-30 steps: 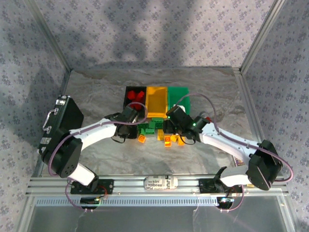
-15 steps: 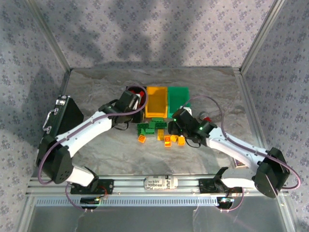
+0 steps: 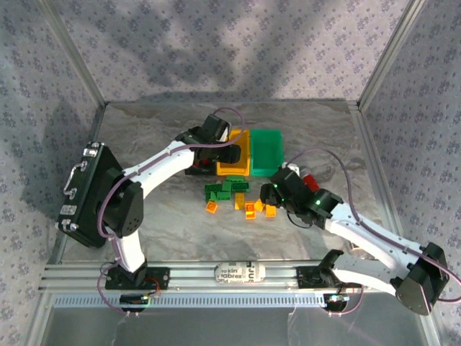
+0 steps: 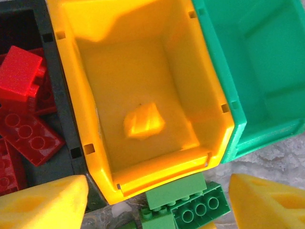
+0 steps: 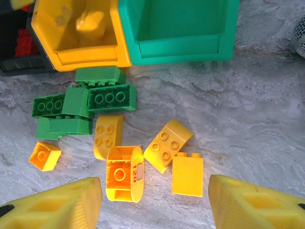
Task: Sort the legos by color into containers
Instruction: Place the lego in the container, then pick up the lego from the center of the table.
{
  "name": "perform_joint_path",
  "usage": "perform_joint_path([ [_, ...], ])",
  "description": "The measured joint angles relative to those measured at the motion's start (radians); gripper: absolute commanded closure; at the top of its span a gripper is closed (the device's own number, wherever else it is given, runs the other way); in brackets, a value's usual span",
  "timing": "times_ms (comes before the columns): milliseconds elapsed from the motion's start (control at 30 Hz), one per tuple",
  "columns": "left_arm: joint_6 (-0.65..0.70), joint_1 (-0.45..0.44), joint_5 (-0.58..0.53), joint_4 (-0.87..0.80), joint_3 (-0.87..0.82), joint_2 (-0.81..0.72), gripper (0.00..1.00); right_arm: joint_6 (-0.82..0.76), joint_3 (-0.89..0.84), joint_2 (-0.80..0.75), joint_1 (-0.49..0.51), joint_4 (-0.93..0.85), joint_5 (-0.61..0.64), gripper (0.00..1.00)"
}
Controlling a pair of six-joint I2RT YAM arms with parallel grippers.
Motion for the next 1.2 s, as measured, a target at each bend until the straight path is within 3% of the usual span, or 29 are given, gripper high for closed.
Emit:
perform_joint_path([
  [533, -0.027, -0.068, -0.037, 0.044, -0.386, -0.265, 0.27, 0.011, -0.065, -0.026, -0.014, -0.005, 0.000, 0.36],
  [800, -0.074, -0.121, -0.036, 0.035, -0.555, -0.273, 0.30, 0.011, -0.066, 0.006, -0.016, 0.010, -0.003, 0.36],
  [1200, -0.115, -0.146, -0.029, 0.041, -0.567, -0.213, 0.38, 0.018, -0.067, 0.025, -0.016, 0.018, -0.010, 0.36],
])
